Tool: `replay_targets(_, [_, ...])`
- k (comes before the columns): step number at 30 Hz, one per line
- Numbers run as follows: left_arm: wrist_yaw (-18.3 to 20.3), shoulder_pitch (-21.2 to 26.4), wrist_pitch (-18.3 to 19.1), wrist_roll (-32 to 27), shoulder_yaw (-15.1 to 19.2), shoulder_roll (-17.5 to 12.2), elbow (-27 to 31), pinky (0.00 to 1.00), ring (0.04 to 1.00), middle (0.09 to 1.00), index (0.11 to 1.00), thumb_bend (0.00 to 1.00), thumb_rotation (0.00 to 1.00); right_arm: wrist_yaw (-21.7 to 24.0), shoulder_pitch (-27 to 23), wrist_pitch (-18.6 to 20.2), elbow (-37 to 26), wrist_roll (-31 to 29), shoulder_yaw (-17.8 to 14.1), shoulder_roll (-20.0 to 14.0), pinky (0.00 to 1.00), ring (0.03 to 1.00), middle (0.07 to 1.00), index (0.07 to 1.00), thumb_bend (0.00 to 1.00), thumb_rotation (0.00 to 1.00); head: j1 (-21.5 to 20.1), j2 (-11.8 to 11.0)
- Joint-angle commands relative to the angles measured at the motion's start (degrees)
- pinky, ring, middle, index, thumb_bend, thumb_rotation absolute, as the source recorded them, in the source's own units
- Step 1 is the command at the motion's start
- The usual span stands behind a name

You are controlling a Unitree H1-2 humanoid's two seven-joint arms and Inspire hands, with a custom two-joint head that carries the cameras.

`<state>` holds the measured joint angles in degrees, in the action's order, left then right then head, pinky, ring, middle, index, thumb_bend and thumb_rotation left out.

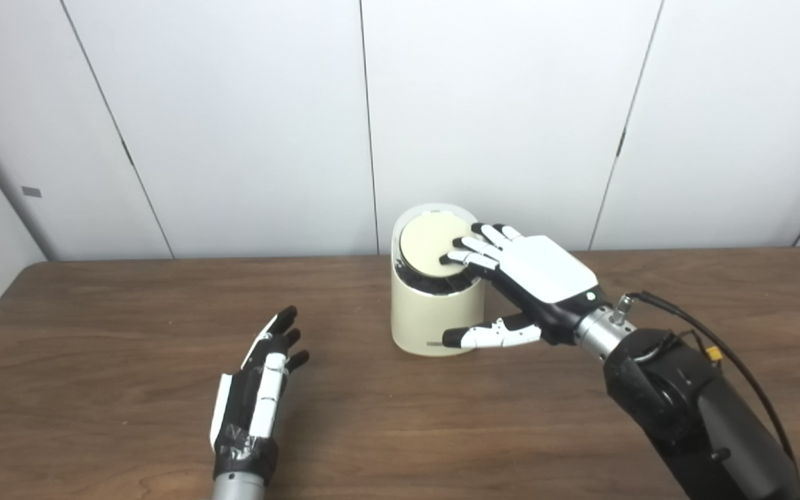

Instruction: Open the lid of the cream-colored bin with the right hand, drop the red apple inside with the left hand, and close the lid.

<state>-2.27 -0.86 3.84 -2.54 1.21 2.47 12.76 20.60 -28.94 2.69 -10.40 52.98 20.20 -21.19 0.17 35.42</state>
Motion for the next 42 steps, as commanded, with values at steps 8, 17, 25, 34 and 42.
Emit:
replay_targets(8, [-0.2,1.4,-1.0,0.5,-0.3,0.5,1.8,0.87,0.936,0.953,0.912,0.62,0.80,-1.7,-1.4,-1.7,3.2,2.6,0.8,-0.7,1.00,1.000,0.947,0.803,0.60,1.00,0.1,-0.1])
replay_targets(17, [-0.5,1.5,-1.6,0.9,-0.3,0.6,1.6,0.87,0.939,0.954,0.913,0.63,0.79,-2.5,-2.0,-1.9,4.7,4.5,2.6,-0.2,1.00,1.000,0.982,0.798,0.62,1.00,0.1,-0.3])
replay_targets(25, [0.6,1.3,-2.2,-0.8,0.0,0.0,1.4,0.88,0.934,0.948,0.907,0.64,0.76,-4.3,-1.3,-0.5,1.2,1.4,-0.9,1.3,1.00,1.000,0.989,0.931,0.59,1.00,-0.1,-1.0])
replay_targets(34, [0.6,1.5,-1.0,-0.1,0.3,-1.2,2.8,0.88,0.931,0.933,0.886,0.61,0.73,0.1,0.0,5.1,-6.0,-5.1,-7.8,1.9,1.00,1.000,1.000,1.000,0.55,1.00,-0.7,-1.6])
replay_targets(42, [0.8,1.3,0.0,-0.5,0.9,-2.6,4.9,0.94,0.954,0.955,0.931,0.56,0.76,0.7,4.7,7.6,-8.4,-12.6,-12.7,1.1,0.94,1.000,1.000,1.000,0.50,1.00,-0.4,-1.5])
